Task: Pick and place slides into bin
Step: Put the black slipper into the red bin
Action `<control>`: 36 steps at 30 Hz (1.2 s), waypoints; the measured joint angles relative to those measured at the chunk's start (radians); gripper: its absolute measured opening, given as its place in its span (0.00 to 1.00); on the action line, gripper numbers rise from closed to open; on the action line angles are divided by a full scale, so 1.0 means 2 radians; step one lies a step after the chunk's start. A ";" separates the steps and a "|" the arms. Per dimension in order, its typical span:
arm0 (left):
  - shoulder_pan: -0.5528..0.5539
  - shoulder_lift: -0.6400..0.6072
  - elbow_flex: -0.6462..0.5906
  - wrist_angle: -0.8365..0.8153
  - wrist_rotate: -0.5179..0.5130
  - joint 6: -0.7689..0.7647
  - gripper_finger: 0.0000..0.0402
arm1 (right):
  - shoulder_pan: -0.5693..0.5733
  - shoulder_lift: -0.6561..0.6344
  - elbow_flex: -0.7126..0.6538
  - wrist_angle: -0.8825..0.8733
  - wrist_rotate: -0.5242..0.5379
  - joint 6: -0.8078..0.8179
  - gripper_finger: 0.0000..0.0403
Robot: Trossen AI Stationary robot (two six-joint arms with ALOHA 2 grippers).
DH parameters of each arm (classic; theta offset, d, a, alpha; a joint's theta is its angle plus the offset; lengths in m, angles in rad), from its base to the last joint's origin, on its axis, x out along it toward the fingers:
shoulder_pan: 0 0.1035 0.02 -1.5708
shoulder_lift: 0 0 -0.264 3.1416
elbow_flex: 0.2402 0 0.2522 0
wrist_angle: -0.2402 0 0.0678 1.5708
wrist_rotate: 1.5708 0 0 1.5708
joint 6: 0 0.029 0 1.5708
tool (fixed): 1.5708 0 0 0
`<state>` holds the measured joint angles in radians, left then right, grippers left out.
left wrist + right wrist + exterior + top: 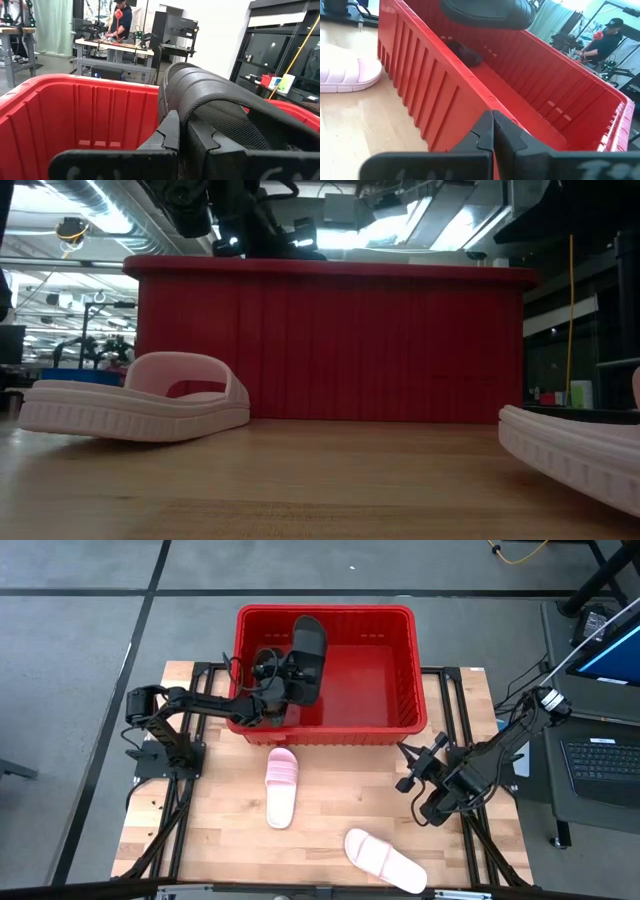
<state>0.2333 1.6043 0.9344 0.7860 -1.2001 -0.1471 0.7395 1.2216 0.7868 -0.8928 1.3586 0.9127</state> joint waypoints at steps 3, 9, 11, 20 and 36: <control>0.006 0.000 0.000 0.000 0.013 -0.001 0.01 | 0.000 -0.008 0.000 0.000 -0.003 0.000 0.01; 0.015 0.000 0.000 -0.021 0.017 -0.014 0.01 | 0.000 -0.021 0.000 0.002 -0.003 0.001 0.01; 0.016 0.000 0.000 -0.035 0.011 -0.027 0.01 | 0.000 -0.022 0.000 0.002 -0.004 0.002 0.01; 0.026 0.000 0.000 -0.059 0.007 -0.073 0.01 | 0.000 -0.022 0.000 0.004 -0.004 0.013 0.01; 0.063 0.059 0.000 -0.067 0.025 -0.131 0.01 | 0.000 -0.022 0.000 0.006 -0.004 0.012 0.01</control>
<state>0.3593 1.7226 0.9348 0.6523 -1.1494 -0.4088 0.7395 1.1782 0.7868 -0.8810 1.3499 0.9375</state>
